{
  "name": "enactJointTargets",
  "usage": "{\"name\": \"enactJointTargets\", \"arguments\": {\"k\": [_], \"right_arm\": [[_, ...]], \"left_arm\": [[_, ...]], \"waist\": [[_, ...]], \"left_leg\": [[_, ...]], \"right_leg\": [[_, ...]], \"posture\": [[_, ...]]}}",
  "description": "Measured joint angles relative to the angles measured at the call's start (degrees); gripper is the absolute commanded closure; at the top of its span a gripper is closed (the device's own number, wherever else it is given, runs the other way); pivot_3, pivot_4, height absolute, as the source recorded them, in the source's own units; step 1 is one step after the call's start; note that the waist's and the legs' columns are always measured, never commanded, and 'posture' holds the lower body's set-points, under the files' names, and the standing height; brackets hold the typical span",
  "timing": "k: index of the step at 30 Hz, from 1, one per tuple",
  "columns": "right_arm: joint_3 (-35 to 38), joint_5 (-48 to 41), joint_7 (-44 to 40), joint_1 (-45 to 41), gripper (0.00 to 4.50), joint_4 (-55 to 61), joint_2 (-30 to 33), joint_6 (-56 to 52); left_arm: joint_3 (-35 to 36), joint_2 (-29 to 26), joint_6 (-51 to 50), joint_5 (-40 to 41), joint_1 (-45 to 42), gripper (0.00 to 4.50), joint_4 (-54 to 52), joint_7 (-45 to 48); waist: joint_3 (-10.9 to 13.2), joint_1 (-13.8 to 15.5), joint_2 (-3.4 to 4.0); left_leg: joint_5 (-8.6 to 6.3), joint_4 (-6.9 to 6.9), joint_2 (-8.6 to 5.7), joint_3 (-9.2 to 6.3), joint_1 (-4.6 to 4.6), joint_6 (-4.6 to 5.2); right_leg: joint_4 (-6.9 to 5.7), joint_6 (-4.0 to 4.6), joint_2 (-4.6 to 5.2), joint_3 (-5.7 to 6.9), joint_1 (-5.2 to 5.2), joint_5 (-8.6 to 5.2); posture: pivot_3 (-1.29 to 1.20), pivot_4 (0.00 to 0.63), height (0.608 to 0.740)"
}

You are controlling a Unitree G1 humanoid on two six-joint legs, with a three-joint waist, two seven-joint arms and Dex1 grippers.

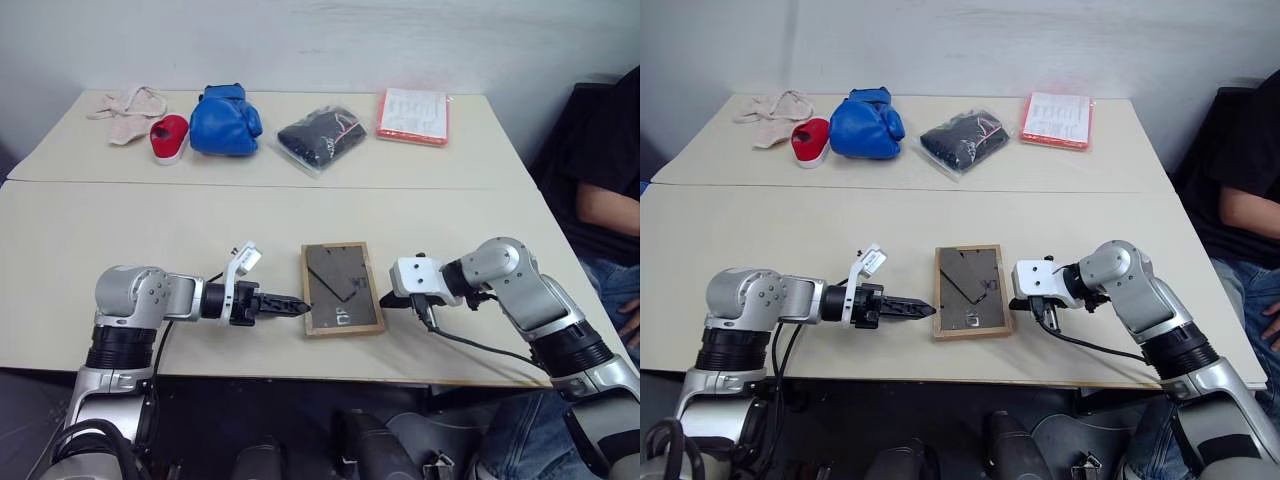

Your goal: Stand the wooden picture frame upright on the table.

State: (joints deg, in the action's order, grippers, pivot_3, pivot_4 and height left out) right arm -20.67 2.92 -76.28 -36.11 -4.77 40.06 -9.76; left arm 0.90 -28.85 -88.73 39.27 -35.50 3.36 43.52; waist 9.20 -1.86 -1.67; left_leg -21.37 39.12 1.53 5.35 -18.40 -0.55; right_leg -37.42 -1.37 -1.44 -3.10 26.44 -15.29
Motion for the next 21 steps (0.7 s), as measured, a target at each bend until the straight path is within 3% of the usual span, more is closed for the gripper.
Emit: {"name": "enactJointTargets", "arguments": {"k": [7, 16, 18, 21], "right_arm": [[-1.51, 1.34, 1.09, -1.10, 4.50, -0.06, -1.40, -0.41], [-0.81, 0.66, 2.81, 0.72, 4.50, 1.03, -1.33, -0.98], [0.55, -0.77, 3.31, 1.97, 4.50, 2.48, -1.30, -3.45], [7.14, -8.18, 2.86, 3.34, 3.86, 8.57, 1.14, -14.11]], "left_arm": [[-1.77, 5.17, 0.87, -1.26, -3.52, 0.02, 3.67, -1.27], [0.53, 5.30, 0.72, -0.24, -3.64, 2.71, 7.44, -1.19], [1.43, 4.90, 0.56, 1.21, -3.60, 3.09, 6.50, -0.06], [4.25, 3.49, 0.27, 2.28, -2.66, 3.24, 4.01, -0.20]], "waist": [[-0.01, 0.89, 0.01], [0.05, 0.15, -0.07], [0.07, 0.01, -0.07], [0.20, -0.19, -0.02]], "left_leg": [[-0.06, 0.03, -0.09, -0.01, -0.02, 0.14], [-0.04, 0.03, -0.04, -0.02, -0.11, 0.09], [-0.04, 0.03, -0.04, -0.01, -0.11, 0.07], [-0.02, 0.04, -0.04, -0.01, -0.13, 0.03]], "right_leg": [[0.06, -0.09, 0.13, 0.00, -0.06, -0.05], [0.01, -0.09, 0.12, 0.03, 0.08, -0.05], [-0.01, -0.09, 0.12, 0.03, 0.09, -0.05], [-0.07, -0.09, 0.12, 0.02, 0.14, -0.05]], "posture": [[0.00, 0.150, 0.740], [0.00, 0.150, 0.740], [0.00, 0.150, 0.740], [0.00, 0.150, 0.740]]}}
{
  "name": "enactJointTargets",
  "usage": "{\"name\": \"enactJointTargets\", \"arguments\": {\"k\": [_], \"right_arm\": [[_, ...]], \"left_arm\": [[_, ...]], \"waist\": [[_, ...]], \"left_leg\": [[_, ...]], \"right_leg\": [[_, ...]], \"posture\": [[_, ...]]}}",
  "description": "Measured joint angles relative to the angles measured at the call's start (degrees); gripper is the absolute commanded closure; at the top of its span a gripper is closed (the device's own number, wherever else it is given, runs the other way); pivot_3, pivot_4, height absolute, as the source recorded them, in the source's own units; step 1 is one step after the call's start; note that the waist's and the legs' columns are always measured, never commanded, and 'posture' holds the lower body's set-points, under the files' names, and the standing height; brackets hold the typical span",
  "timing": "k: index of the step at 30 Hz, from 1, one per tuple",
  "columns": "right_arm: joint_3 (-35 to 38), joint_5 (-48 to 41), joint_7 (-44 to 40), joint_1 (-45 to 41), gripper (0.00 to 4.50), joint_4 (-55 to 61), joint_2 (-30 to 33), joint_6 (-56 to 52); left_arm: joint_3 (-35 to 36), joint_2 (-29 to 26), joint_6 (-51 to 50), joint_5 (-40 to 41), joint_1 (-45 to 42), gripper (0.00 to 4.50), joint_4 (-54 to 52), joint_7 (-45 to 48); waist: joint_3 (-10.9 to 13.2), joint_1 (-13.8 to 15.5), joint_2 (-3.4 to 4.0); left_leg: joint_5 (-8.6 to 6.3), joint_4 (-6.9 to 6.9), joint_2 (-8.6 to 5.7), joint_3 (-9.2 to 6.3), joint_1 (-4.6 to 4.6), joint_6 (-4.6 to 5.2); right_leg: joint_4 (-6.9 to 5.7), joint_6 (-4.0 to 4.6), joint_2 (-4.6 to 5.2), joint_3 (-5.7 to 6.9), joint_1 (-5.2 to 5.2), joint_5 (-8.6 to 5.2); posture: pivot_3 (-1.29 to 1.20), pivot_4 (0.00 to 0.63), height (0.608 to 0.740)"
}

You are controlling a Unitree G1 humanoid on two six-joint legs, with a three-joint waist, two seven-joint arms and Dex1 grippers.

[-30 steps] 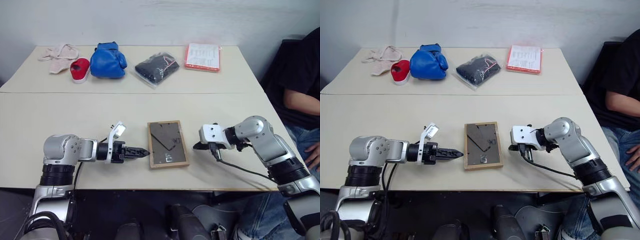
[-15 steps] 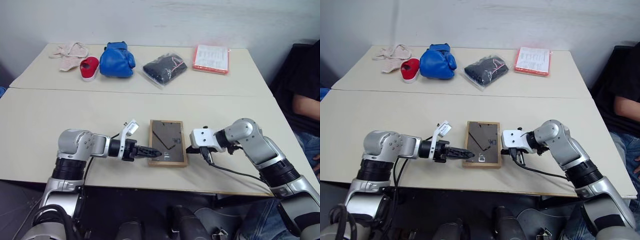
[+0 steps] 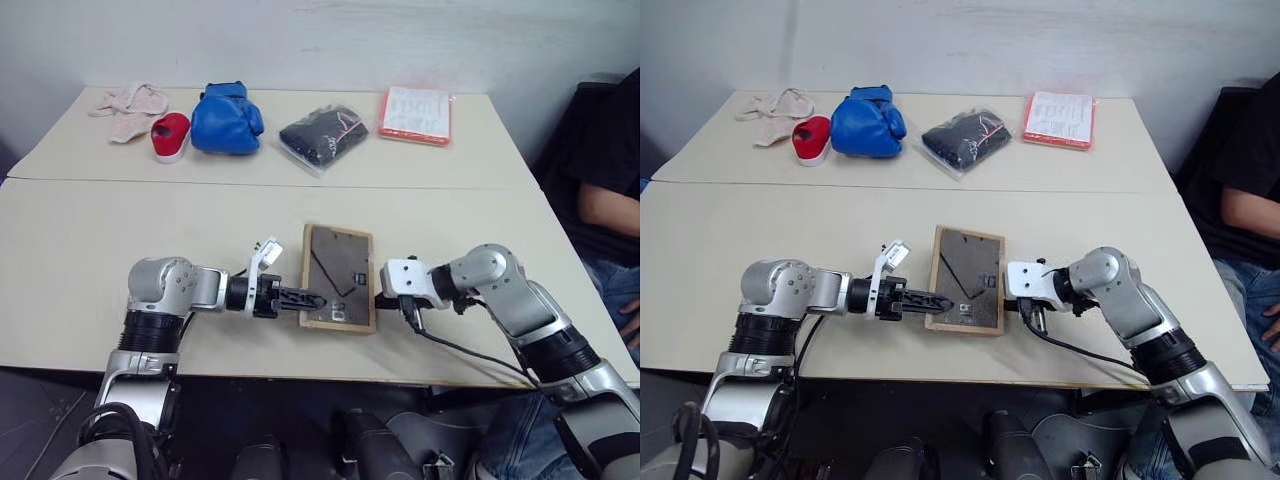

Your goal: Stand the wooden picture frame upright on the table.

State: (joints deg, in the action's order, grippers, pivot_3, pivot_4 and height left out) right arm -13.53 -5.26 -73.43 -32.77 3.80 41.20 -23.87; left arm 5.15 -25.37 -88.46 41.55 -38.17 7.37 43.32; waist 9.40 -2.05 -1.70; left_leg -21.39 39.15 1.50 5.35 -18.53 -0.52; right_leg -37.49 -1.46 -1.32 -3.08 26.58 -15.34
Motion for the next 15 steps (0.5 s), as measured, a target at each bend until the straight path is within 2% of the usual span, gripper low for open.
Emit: {"name": "enactJointTargets", "arguments": {"k": [3, 5, 10, 11, 12, 15], "right_arm": [[6.32, -6.55, -1.70, -0.35, 3.02, 2.83, 4.40, -9.03], [10.19, -12.74, -2.33, -2.50, 2.30, 4.55, 5.35, -17.12], [12.89, -23.63, 1.70, -9.42, 0.74, 7.47, 0.30, -31.17], [12.64, -24.93, 3.48, -10.10, 0.24, 7.41, -1.72, -33.08], [12.15, -25.44, 4.39, -10.50, 0.05, 7.37, -2.70, -33.89], [9.88, -25.38, 8.17, -12.55, 0.00, 6.31, -6.22, -34.02]], "left_arm": [[3.35, -0.76, 0.05, 0.24, 0.53, 3.24, -0.75, -0.46], [4.04, -1.71, 0.31, 0.62, 0.70, 3.24, -3.23, -0.59], [4.06, -1.45, 0.52, 2.66, 0.70, 3.24, -7.33, -0.59], [3.95, -1.50, 0.66, 3.16, 0.73, 3.24, -7.88, -0.51], [3.83, -1.50, 0.82, 3.33, 0.73, 3.24, -8.42, -0.40], [3.82, -1.59, 1.10, 4.47, 0.67, 3.24, -9.30, -0.01]], "waist": [[0.03, 0.21, -0.04], [0.05, 0.03, -0.06], [0.06, -0.22, -0.06], [0.07, -0.22, -0.07], [0.07, -0.20, -0.07], [0.07, -0.27, -0.07]], "left_leg": [[-0.01, -0.01, 0.01, -0.04, 0.00, 0.01], [-0.01, -0.02, 0.01, -0.04, 0.01, 0.01], [-0.03, -0.04, 0.04, -0.06, 0.00, 0.02], [-0.02, -0.04, 0.04, -0.06, -0.02, 0.01], [-0.02, -0.04, 0.03, -0.06, -0.07, 0.00], [-0.02, -0.04, 0.03, -0.05, -0.12, 0.01]], "right_leg": [[0.03, 0.00, 0.00, 0.03, -0.01, 0.00], [0.03, 0.00, 0.00, 0.02, -0.02, 0.00], [0.04, 0.01, -0.02, 0.03, -0.01, 0.00], [0.05, 0.00, -0.02, 0.03, 0.01, 0.00], [0.05, 0.01, -0.02, 0.02, 0.04, 0.00], [0.09, 0.00, -0.02, 0.03, 0.07, 0.00]], "posture": [[0.00, 0.150, 0.740], [0.00, 0.150, 0.740], [0.00, 0.150, 0.740], [0.00, 0.150, 0.740], [0.00, 0.150, 0.740], [0.00, 0.150, 0.740]]}}
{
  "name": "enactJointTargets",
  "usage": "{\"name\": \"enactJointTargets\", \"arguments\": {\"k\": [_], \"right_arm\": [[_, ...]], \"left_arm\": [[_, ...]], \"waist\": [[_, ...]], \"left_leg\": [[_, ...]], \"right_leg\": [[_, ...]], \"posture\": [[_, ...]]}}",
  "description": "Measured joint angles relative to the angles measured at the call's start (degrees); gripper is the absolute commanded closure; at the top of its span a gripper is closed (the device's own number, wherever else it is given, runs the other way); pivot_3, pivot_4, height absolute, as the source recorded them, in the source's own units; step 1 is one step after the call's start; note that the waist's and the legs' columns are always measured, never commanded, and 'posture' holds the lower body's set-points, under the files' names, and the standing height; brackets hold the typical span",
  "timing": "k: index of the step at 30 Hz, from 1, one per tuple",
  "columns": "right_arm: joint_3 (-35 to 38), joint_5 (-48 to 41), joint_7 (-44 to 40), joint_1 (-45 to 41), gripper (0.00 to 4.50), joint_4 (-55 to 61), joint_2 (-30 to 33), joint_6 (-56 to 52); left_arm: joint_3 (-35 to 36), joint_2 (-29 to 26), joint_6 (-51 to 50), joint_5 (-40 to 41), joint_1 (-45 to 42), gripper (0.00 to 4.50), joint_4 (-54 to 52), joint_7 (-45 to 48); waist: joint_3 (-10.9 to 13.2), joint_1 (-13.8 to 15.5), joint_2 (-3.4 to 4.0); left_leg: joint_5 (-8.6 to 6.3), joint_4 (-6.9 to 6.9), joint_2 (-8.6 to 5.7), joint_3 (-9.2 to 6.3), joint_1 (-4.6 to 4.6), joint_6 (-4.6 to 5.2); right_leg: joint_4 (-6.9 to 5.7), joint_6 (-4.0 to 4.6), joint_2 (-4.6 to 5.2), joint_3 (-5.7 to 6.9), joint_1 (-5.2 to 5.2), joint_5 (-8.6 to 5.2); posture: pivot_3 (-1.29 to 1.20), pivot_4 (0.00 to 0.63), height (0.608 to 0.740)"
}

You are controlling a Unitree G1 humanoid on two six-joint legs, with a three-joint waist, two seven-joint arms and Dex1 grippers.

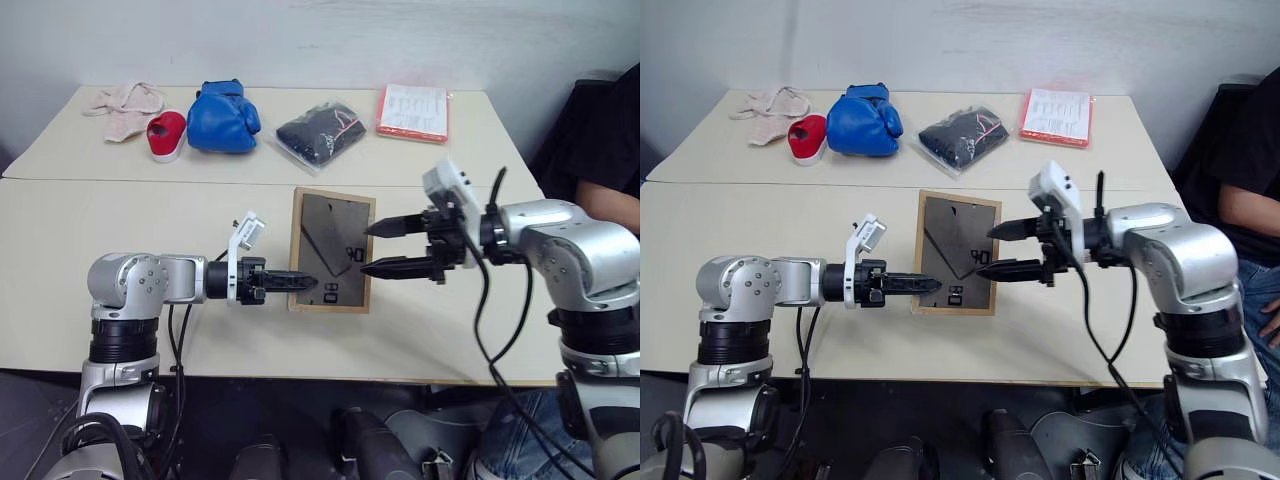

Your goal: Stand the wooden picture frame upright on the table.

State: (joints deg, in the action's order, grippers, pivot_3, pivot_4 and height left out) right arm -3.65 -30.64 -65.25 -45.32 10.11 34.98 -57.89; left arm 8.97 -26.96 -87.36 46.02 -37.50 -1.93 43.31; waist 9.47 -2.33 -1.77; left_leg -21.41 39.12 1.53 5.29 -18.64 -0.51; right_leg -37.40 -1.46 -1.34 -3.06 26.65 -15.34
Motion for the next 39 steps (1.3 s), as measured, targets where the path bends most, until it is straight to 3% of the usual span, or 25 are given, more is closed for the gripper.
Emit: {"name": "enactJointTargets", "arguments": {"k": [5, 9, 15, 19, 22, 24, 26, 28, 29, 33, 37, 39], "right_arm": [[-2.20, 0.26, 3.20, -1.59, 0.00, -1.46, -3.21, 1.61], [-2.64, -4.88, 1.26, -1.53, 0.00, 1.94, -3.61, -0.31], [3.29, -8.65, 0.85, 1.74, 0.00, 5.06, 4.87, -0.93], [1.84, 5.66, 2.09, 9.20, 0.00, 2.25, 12.33, 19.89], [-1.27, 21.15, 6.46, 12.73, 0.00, -6.39, 13.11, 49.62], [-4.00, 35.67, 16.70, 11.52, 0.00, -16.01, 13.01, 76.87], [-6.68, 50.01, 28.79, 7.47, 0.00, -23.67, 12.99, 97.49], [-9.75, 65.00, 43.62, 1.61, 0.00, -29.42, 12.03, 110.13], [-11.14, 71.68, 51.34, -1.14, 0.00, -31.42, 11.16, 113.42], [-17.54, 91.72, 77.68, -8.61, 0.88, -38.21, 8.78, 117.10], [-24.23, 101.80, 92.68, -13.19, 2.23, -44.76, 6.45, 115.40], [-26.00, 104.17, 98.64, -14.70, 2.57, -46.50, 6.21, 114.64]], "left_arm": [[-0.16, -0.82, 0.16, 0.33, -0.04, 3.24, 0.00, -0.09], [-1.19, -1.12, 1.30, 0.47, -0.13, 3.24, 0.06, 0.06], [-2.08, -3.46, 3.64, 0.47, -0.54, 3.24, 1.81, 0.75], [-2.16, -3.95, 3.93, 0.46, -0.70, 3.24, 3.04, 0.71], [-2.19, -4.40, 3.65, 0.66, -0.96, 3.24, 3.01, 0.77], [-2.36, -4.55, 3.49, 0.93, -1.51, 3.24, 2.95, 1.09], [-2.53, -4.62, 2.98, 1.17, -2.31, 3.24, 2.96, 1.30], [-2.54, -4.63, 2.07, 1.82, -3.02, 3.24, 2.96, 1.52], [-2.60, -4.55, 1.51, 2.11, -3.44, 3.24, 2.95, 1.66], [-2.66, -4.71, 0.39, 3.23, -4.55, 3.24, 2.89, 2.20], [-1.97, -5.31, -0.64, 3.48, -4.83, 3.24, 3.50, 2.52], [-0.69, -5.32, -1.16, 4.43, -4.81, 3.24, 4.72, 2.99]], "waist": [[0.00, 0.01, 0.00], [0.00, 0.21, 0.00], [0.00, 0.42, 0.00], [0.01, 0.52, -0.03], [0.02, -0.06, -0.06], [0.05, -0.72, -0.08], [0.07, -1.29, -0.08], [0.08, -2.04, -0.08], [0.09, -2.39, -0.09], [0.10, -2.64, -0.11], [0.10, -2.69, -0.11], [0.10, -2.63, -0.11]], "left_leg": [[0.01, 0.04, 0.00, 0.00, -0.36, -0.01], [0.07, 0.11, 0.01, 0.01, -0.92, -0.08], [0.05, 0.11, -0.04, 0.00, -0.85, 0.02], [0.02, 0.10, -0.08, 0.02, -0.87, 0.09], [0.02, 0.09, -0.10, 0.16, -0.88, 0.08], [0.05, 0.09, -0.11, 0.22, -0.86, 0.03], [0.09, 0.09, -0.11, 0.33, -0.83, -0.03], [0.16, 0.08, -0.10, 0.36, -0.76, -0.14], [0.19, 0.08, -0.10, 0.36, -0.74, -0.19], [0.28, 0.00, -0.06, 0.34, -0.64, -0.35], [0.30, -0.01, -0.07, 0.36, -0.61, -0.37], [0.30, -0.01, -0.06, 0.35, -0.62, -0.37]], "right_leg": [[-0.02, 0.00, 0.00, 0.00, 0.38, 0.00], [-0.23, 0.00, 0.01, 0.03, 0.97, 0.01], [-0.11, 0.00, 0.06, 0.03, 0.83, 0.00], [-0.02, -0.04, 0.05, 0.01, 0.80, 0.02], [-0.02, -0.12, 0.00, -0.13, 0.84, 0.05], [-0.05, -0.14, 0.00, -0.18, 0.88, 0.06], [-0.16, -0.14, -0.02, -0.29, 0.94, 0.06], [-0.26, -0.11, -0.04, -0.34, 0.95, 0.05], [-0.33, -0.07, -0.06, -0.36, 0.98, 0.02], [-0.47, 0.10, -0.15, -0.39, 1.00, -0.07], [-0.54, 0.14, -0.16, -0.40, 1.01, -0.08], [-0.53, 0.14, -0.16, -0.38, 1.01, -0.08]], "posture": [[0.00, 0.150, 0.740], [0.00, 0.150, 0.740], [0.00, 0.150, 0.740], [0.00, 0.150, 0.740], [0.00, 0.150, 0.740], [0.00, 0.150, 0.740], [0.00, 0.150, 0.740], [0.00, 0.150, 0.740], [0.00, 0.150, 0.740], [0.00, 0.150, 0.740], [0.00, 0.150, 0.740], [0.00, 0.150, 0.740]]}}
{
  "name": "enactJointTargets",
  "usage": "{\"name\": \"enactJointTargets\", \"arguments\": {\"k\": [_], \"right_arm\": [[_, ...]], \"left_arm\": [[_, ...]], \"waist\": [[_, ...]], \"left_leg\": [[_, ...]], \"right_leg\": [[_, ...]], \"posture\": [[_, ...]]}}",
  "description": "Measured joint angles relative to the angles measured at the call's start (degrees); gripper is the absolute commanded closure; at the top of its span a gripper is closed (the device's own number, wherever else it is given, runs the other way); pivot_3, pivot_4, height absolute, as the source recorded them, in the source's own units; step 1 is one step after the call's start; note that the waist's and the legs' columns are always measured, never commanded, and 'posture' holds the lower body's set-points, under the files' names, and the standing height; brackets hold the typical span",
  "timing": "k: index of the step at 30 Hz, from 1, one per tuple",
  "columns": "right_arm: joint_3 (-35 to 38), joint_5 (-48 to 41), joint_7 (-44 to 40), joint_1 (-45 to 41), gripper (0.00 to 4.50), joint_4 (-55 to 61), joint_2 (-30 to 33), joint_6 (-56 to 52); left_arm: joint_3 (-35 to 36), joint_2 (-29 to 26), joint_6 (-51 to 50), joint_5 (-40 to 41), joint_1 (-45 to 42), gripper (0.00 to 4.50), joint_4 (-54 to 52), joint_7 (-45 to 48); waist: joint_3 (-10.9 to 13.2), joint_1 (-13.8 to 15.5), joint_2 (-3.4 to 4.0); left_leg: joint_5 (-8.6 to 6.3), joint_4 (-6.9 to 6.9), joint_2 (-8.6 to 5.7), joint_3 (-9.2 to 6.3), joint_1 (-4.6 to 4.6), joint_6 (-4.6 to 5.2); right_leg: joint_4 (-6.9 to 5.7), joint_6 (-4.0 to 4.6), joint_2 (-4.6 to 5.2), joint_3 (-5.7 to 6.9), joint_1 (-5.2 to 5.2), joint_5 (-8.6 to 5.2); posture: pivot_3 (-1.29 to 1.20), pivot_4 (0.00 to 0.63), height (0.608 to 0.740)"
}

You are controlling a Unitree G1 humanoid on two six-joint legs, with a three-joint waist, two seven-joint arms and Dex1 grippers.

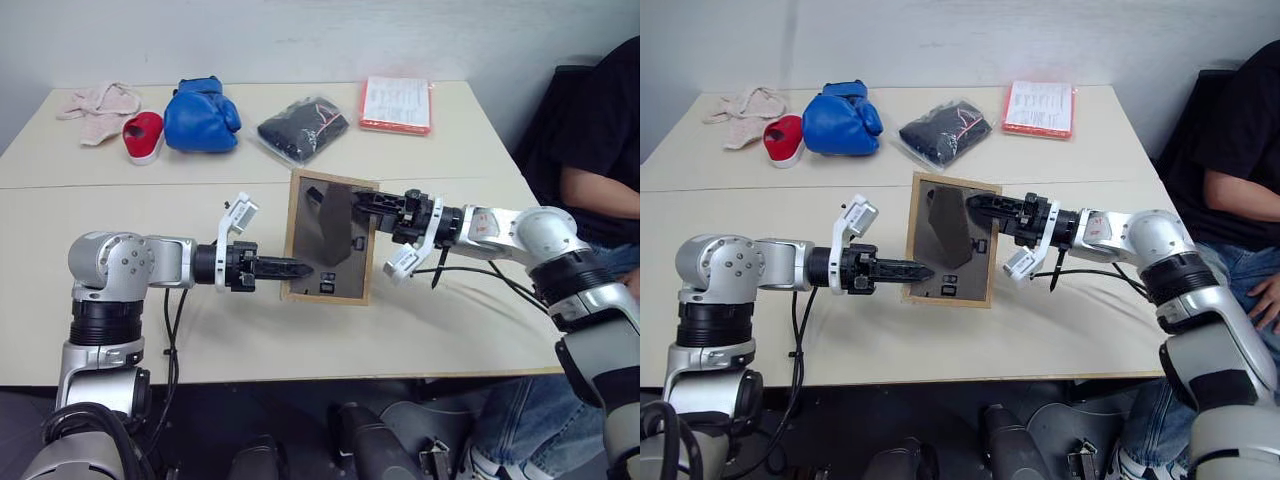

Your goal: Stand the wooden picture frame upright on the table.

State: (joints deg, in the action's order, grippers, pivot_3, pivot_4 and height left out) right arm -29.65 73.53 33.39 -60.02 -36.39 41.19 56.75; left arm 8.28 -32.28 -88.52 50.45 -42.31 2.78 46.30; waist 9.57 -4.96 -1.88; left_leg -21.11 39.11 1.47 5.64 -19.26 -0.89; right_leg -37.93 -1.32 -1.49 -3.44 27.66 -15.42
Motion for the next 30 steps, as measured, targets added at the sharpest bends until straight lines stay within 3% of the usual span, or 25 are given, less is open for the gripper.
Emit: {"name": "enactJointTargets", "arguments": {"k": [5, 10, 13, 15, 17, 19, 20, 21, 25, 30], "right_arm": [[-3.30, 1.62, 5.81, -2.55, 3.27, -1.49, -0.02, -0.10], [-5.20, -0.44, 5.11, -3.24, 3.27, -3.89, -0.58, 3.17], [-5.09, -6.15, 0.73, -5.08, 3.27, -7.90, -1.47, 6.28], [-4.06, -18.35, -9.01, -5.23, 3.27, -14.28, -3.82, 9.89], [-2.10, -45.70, -33.22, -0.14, 3.27, -14.78, -7.51, 5.60], [1.33, -74.60, -59.77, 8.29, 3.27, -5.25, -11.75, -12.30], [1.89, -80.79, -65.21, 9.75, 3.27, -2.23, -12.14, -17.93], [3.67, -91.63, -74.91, 12.39, 3.27, 4.23, -12.41, -31.01], [9.40, -111.85, -84.10, 15.03, 3.27, 18.20, -12.52, -62.99], [11.91, -112.13, -83.71, 20.28, 3.27, 20.05, -16.55, -75.61]], "left_arm": [[3.23, -1.80, 0.49, 0.92, 0.07, 1.60, -0.56, -1.13], [11.29, -10.30, 3.27, 1.63, 5.71, 0.07, -8.90, -1.32], [20.39, -15.69, 7.93, 2.85, 12.81, 0.00, -18.05, -0.01], [27.38, -17.94, 11.25, 4.02, 18.84, 0.00, -25.41, 2.35], [32.99, -18.66, 14.23, 5.81, 24.83, 0.00, -32.78, 4.04], [34.43, -18.28, 16.76, 6.66, 27.97, 0.00, -36.91, 3.52], [34.44, -18.22, 17.50, 6.66, 28.37, 0.00, -37.43, 3.12], [34.47, -17.86, 19.52, 6.59, 29.29, 0.00, -38.46, 1.89], [32.48, -16.23, 25.29, 4.03, 29.21, 0.00, -37.73, -2.73], [29.56, -16.18, 28.58, 4.06, 29.35, 0.00, -35.88, -4.27]], "waist": [[0.00, -0.12, 0.00], [0.01, -1.21, -0.01], [0.06, -1.85, -0.12], [0.08, -2.23, -0.23], [0.08, -2.31, -0.35], [0.16, -1.64, -0.27], [0.21, -1.14, -0.19], [0.24, -0.37, -0.13], [0.26, 0.83, -0.11], [0.23, 1.28, -0.15]], "left_leg": [[0.00, 0.00, 0.00, -0.01, 0.04, 0.00], [0.00, -0.06, 0.02, -0.01, 0.02, -0.01], [0.00, -0.08, 0.03, -0.01, 0.10, -0.01], [-0.01, -0.12, 0.08, -0.10, 0.23, -0.02], [-0.03, -0.11, 0.16, -0.28, 0.49, 0.02], [-0.08, -0.06, 0.20, -0.41, 0.88, 0.08], [-0.10, -0.01, 0.17, -0.43, 0.88, 0.12], [-0.14, 0.01, 0.17, -0.44, 0.90, 0.20], [-0.34, 0.00, 0.19, -0.51, 0.85, 0.39], [-0.37, -0.05, 0.21, -0.45, 0.71, 0.32]], "right_leg": [[0.01, 0.00, 0.00, 0.01, -0.04, 0.00], [0.03, 0.00, 0.00, 0.01, -0.01, 0.00], [0.06, 0.00, -0.01, 0.01, -0.04, 0.00], [0.15, 0.01, -0.04, 0.10, -0.24, 0.00], [0.22, 0.02, -0.04, 0.24, -0.61, 0.00], [0.27, 0.02, -0.01, 0.34, -1.16, 0.00], [0.25, -0.02, 0.03, 0.34, -1.19, 0.02], [0.23, -0.03, 0.06, 0.36, -1.23, 0.03], [0.29, 0.00, 0.08, 0.47, -1.17, 0.01], [0.48, 0.04, 0.08, 0.51, -1.05, -0.02]], "posture": [[0.00, 0.150, 0.740], [0.00, 0.150, 0.740], [0.00, 0.150, 0.740], [0.00, 0.150, 0.740], [0.00, 0.150, 0.740], [0.00, 0.150, 0.740], [0.00, 0.150, 0.740], [0.00, 0.150, 0.740], [0.00, 0.150, 0.740], [0.00, 0.150, 0.740]]}}
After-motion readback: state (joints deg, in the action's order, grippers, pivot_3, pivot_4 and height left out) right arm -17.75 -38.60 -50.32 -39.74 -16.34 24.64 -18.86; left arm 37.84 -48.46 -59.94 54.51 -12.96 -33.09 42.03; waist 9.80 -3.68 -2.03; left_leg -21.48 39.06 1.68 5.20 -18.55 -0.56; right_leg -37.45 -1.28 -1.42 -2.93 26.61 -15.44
